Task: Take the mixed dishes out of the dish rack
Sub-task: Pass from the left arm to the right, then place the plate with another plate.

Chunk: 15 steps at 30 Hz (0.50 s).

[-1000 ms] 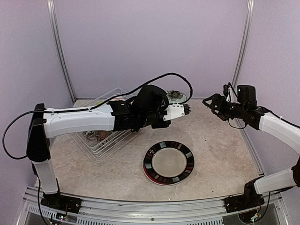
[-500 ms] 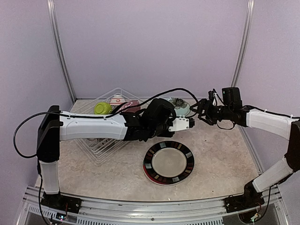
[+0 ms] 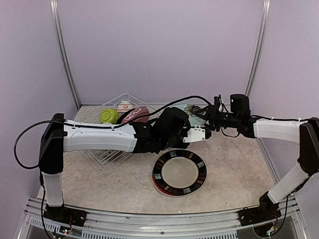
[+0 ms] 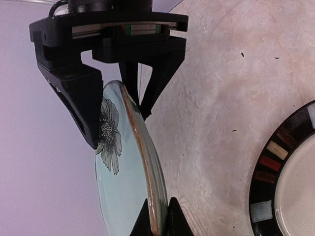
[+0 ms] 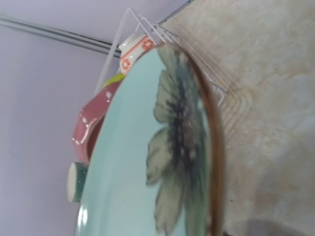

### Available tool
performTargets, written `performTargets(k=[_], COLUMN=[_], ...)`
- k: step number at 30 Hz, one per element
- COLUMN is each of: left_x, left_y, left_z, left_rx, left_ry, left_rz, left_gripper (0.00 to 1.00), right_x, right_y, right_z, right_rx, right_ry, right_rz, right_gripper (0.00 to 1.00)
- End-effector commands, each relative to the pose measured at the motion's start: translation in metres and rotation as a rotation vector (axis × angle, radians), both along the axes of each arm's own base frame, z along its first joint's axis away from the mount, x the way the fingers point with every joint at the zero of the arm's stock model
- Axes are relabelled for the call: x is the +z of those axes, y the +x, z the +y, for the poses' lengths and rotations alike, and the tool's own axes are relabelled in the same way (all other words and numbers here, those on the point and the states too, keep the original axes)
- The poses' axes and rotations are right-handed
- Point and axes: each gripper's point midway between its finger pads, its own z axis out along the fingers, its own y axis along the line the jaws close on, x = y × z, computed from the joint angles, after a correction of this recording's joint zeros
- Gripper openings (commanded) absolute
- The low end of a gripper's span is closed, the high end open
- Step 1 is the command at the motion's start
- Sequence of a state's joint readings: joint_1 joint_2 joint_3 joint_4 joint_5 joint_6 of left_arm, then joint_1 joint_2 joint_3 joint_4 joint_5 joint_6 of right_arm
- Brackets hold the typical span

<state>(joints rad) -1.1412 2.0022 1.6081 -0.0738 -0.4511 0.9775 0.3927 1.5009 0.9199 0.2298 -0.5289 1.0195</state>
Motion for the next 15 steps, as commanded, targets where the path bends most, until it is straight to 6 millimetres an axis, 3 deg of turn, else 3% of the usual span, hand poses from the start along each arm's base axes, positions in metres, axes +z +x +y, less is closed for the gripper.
performTargets(k=[1, 3, 7, 9, 11, 12, 13, 15], left_x=[0.045, 0.044, 0.044, 0.045, 0.045, 0.039, 0.034, 0.029], left_y=[0.002, 0.003, 0.004, 0.003, 0.002, -0.001, -0.004, -0.011], left_z=[-0.012, -0.012, -0.013, -0.012, -0.01, -0.007, -0.005, -0.001], left_rx=[0.015, 0.025, 0.044, 0.057, 0.071, 0.075, 0.077, 0.075], left_ry=[-0.126, -0.124, -0.13, -0.151, -0.167, -0.153, -0.139, -0.126], left_rz=[-0.094, -0.095, -0.101, -0.086, -0.045, -0.005, 0.034, 0.09], left_gripper=[0.0, 0.0, 0.01, 0.1, 0.2, 0.29, 0.52, 0.76], right_x=[0.003, 0.004, 0.01, 0.013, 0.017, 0.019, 0.021, 0.023], right_y=[0.002, 0.005, 0.007, 0.007, 0.007, 0.007, 0.007, 0.006], right_z=[0.01, 0.011, 0.013, 0.011, 0.008, 0.006, 0.004, 0.0], right_rx=[0.003, 0.0, 0.002, -0.011, -0.022, -0.028, -0.031, -0.019], right_ry=[0.095, 0.106, 0.118, 0.114, 0.111, 0.111, 0.111, 0.105], right_rz=[0.022, 0.023, 0.005, -0.012, -0.029, -0.04, -0.051, -0.088], right_gripper=[0.47, 0.41, 0.15, 0.01, 0.0, 0.0, 0.0, 0.0])
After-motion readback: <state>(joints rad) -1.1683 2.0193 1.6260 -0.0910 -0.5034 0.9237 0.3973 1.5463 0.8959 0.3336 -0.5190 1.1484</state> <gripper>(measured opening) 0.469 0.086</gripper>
